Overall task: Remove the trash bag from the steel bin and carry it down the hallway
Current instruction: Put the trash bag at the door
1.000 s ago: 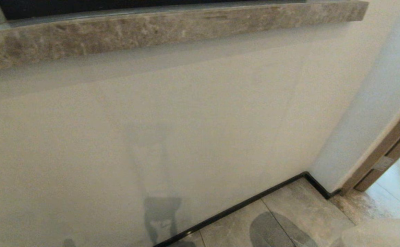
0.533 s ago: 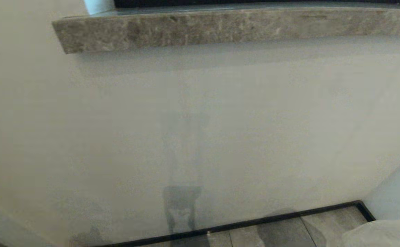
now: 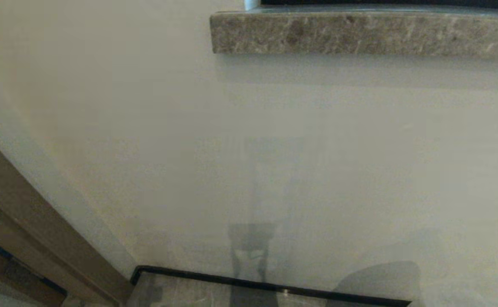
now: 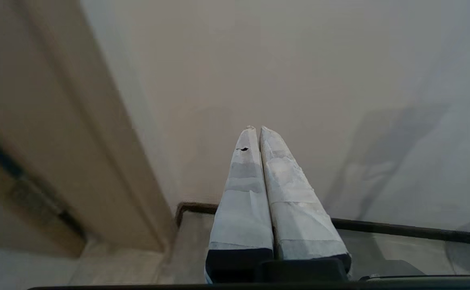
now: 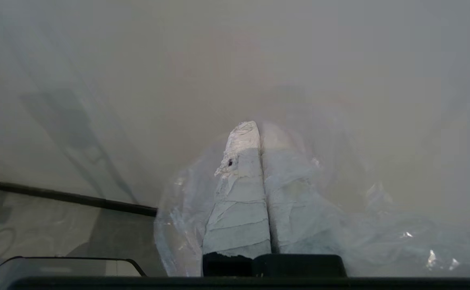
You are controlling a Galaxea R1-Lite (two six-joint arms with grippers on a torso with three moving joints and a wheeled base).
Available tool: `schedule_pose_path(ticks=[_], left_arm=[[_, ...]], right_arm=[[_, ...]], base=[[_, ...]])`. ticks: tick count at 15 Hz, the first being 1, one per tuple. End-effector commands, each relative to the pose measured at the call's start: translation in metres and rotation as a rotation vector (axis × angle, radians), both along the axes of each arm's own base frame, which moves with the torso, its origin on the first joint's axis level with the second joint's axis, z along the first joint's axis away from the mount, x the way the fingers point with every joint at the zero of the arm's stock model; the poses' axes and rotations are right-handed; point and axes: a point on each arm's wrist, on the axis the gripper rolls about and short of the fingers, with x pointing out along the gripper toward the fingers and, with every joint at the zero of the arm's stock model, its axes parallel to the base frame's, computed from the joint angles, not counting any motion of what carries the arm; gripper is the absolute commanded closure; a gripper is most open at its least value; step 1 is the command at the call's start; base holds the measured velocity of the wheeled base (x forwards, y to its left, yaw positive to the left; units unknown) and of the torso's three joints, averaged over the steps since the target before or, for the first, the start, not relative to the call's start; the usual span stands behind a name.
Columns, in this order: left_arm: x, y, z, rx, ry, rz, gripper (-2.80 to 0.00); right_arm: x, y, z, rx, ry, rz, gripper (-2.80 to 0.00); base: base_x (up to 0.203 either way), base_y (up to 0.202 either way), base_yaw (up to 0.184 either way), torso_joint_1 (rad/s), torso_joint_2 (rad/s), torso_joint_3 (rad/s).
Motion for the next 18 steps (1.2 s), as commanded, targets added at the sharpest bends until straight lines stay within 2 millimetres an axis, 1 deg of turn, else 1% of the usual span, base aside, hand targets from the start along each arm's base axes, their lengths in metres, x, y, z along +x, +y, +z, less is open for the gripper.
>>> schedule_pose_path(ticks=[1,13,18], left_arm=[[0.0009,0.0000,-0.0033,-0.001,0.012,0.000,0.00],[0.0009,0.0000,-0.0034,-0.001,0.012,0.000,0.00],[0.0009,0.0000,-0.0031,0.000,0.011,0.000,0.00]], right_arm=[[0.0001,-0.0001,0.0000,0.000,0.001,-0.001,0.00],[0.0001,0.0000,0.0001,0.000,0.000,0.001,0.00],[0.0000,0.0001,0.0001,-0.025,-0.001,0.007,0.00]], base=[[0.000,0.000,0.000,0.000,0.00,0.000],[0.000,0.000,0.000,0.000,0.00,0.000],[0.000,0.000,0.000,0.000,0.00,0.000]])
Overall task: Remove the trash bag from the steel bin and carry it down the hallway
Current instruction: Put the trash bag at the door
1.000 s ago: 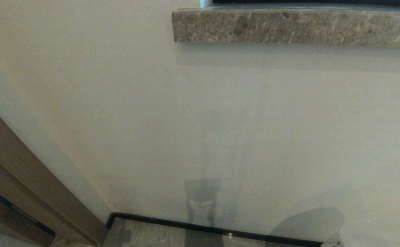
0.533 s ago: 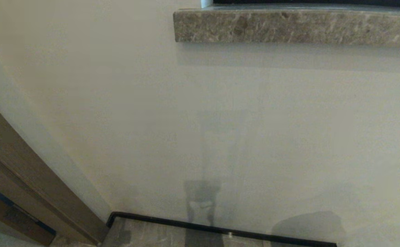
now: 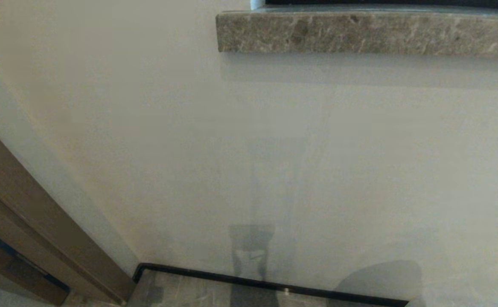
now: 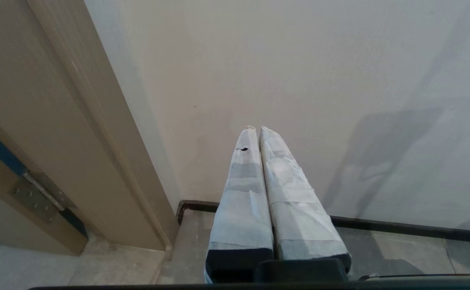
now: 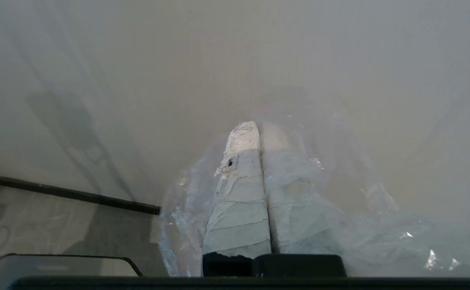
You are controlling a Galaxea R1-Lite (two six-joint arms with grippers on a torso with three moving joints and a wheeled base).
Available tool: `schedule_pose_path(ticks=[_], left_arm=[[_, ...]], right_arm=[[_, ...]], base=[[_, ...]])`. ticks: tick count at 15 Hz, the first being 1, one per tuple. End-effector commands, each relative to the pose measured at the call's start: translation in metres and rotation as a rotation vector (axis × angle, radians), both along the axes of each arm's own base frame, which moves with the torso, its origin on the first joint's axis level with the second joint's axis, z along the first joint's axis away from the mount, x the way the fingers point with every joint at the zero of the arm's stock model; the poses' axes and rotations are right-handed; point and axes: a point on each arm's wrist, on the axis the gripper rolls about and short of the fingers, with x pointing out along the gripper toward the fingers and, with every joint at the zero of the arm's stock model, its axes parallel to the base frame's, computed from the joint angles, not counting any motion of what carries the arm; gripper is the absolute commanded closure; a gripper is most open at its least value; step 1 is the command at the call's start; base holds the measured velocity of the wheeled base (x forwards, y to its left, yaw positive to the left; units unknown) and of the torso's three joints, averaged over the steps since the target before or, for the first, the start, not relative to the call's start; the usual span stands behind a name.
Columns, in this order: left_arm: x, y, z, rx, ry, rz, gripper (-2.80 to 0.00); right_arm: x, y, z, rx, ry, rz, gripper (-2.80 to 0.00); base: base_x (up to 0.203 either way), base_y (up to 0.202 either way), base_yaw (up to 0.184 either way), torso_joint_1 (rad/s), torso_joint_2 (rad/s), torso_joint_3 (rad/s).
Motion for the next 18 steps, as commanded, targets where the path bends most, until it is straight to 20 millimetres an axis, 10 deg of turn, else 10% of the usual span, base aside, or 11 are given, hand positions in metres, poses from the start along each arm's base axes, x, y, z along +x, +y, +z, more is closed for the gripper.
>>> schedule_pose_path(ticks=[1,18], left_arm=[[0.001,0.000,-0.003,0.000,0.012,0.001,0.00],[0.001,0.000,-0.003,0.000,0.011,0.001,0.00]], right_arm=[[0.000,0.000,0.000,-0.010,0.001,-0.004,0.00],[0.001,0.002,0.029,-0.023,0.328,0.090,0.00]], base=[[0.000,0.000,0.000,0.000,0.00,0.000],[0.000,0.000,0.000,0.000,0.00,0.000]])
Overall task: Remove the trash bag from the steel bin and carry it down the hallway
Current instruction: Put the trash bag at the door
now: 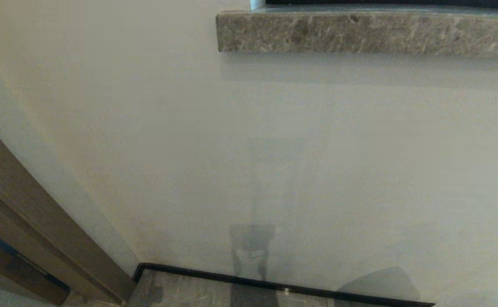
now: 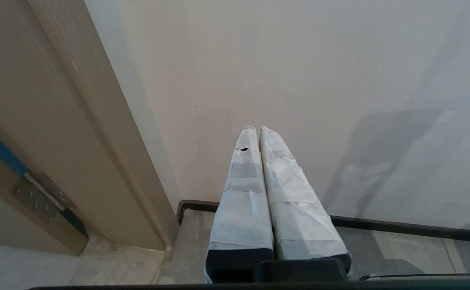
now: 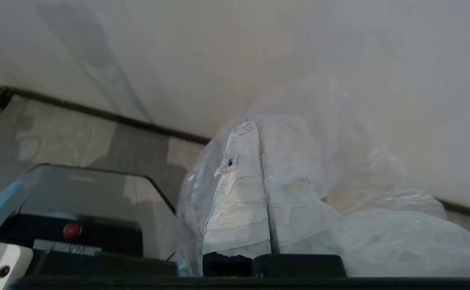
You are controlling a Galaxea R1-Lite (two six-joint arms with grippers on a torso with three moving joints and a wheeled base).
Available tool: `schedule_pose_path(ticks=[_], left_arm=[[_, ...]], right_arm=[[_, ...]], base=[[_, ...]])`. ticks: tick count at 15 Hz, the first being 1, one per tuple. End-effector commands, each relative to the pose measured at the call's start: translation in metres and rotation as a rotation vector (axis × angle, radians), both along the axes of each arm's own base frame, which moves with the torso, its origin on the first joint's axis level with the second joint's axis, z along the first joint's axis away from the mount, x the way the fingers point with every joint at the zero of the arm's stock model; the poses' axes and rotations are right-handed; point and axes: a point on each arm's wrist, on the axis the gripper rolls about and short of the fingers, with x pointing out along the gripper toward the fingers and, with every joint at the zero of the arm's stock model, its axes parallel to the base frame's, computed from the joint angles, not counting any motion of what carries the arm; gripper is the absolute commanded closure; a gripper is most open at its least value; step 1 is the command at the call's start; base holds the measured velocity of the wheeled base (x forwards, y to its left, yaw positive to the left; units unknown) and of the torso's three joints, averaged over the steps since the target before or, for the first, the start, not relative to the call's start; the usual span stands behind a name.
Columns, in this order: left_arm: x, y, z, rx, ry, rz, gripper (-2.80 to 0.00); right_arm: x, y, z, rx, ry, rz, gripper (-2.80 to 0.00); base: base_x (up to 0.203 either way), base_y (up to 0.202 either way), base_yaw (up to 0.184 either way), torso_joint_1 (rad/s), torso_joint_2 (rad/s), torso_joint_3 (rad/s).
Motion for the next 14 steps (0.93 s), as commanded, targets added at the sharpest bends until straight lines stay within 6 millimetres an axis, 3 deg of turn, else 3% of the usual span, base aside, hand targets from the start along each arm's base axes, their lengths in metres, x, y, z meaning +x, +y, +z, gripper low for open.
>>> schedule_pose_path(ticks=[1,5,14], left_arm=[[0.001,0.000,-0.003,-0.001,0.012,0.001,0.00],[0.001,0.000,-0.003,0.000,0.012,0.001,0.00],[0.001,0.000,-0.003,0.000,0.011,0.001,0.00]], right_arm=[[0.006,0.000,0.001,-0.001,0.069,-0.001,0.00],[0.013,0.000,0.003,0.009,0.150,0.042,0.00],[0.002,0.000,-0.010,0.064,0.061,0.002,0.00]], base=[[0.000,0.000,0.000,0.000,0.00,0.000],[0.000,0.000,0.000,0.000,0.00,0.000],[0.000,0.000,0.000,0.000,0.00,0.000]])
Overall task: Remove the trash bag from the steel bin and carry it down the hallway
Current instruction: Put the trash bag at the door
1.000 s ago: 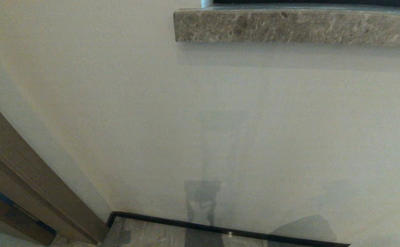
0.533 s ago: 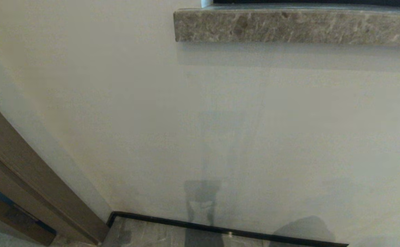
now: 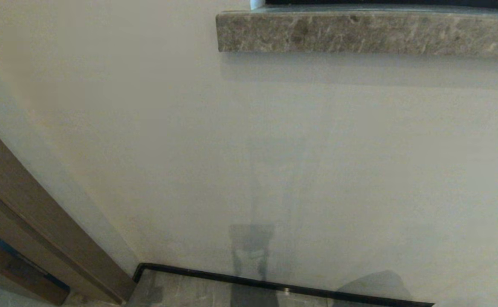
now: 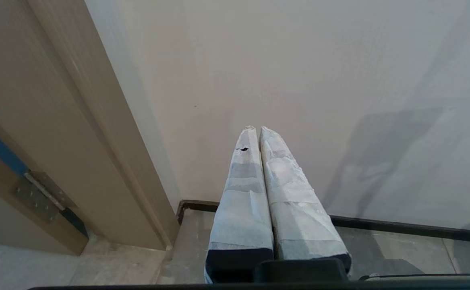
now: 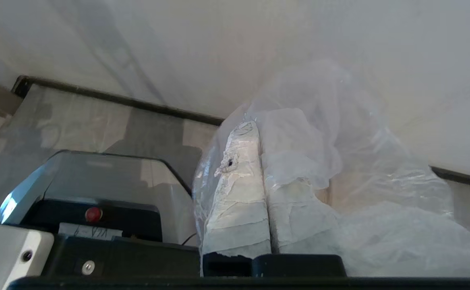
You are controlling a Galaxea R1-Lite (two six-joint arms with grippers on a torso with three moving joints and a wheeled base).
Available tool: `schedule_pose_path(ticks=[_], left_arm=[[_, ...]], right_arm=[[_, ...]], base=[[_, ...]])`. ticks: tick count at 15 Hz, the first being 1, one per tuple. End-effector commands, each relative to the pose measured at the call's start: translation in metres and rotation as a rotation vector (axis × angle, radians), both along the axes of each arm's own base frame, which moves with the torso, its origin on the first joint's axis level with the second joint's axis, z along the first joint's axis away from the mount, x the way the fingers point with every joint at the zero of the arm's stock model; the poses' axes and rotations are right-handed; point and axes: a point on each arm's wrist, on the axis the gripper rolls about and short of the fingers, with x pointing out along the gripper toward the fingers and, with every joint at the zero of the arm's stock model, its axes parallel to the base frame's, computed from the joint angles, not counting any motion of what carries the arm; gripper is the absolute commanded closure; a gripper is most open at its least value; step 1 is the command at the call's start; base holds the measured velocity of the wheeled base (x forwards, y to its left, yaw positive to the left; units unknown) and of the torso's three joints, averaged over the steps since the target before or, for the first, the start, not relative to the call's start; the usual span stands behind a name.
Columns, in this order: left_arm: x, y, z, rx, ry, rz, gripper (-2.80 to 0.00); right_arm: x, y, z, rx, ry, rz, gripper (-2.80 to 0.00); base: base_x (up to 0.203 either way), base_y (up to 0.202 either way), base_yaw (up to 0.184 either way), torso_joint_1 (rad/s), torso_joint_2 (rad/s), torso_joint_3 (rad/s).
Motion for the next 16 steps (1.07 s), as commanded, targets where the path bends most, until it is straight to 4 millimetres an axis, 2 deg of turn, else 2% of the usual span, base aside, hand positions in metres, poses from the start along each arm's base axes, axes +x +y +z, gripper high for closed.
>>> schedule_pose_path(ticks=[1,7,16], left_arm=[[0.001,0.000,-0.003,-0.001,0.011,0.001,0.00],[0.001,0.000,-0.003,0.000,0.012,0.001,0.00],[0.001,0.000,-0.003,-0.001,0.012,0.001,0.00]], right_arm=[[-0.005,0.000,-0.004,0.000,-0.039,-0.005,0.00],[-0.016,0.000,-0.010,0.005,-0.171,-0.022,0.00],[-0.011,-0.003,-0.015,0.005,-0.205,-0.156,0.00]], base=[[0.000,0.000,0.000,0.000,0.00,0.000],[0.000,0.000,0.000,0.000,0.00,0.000],[0.000,0.000,0.000,0.000,0.00,0.000]])
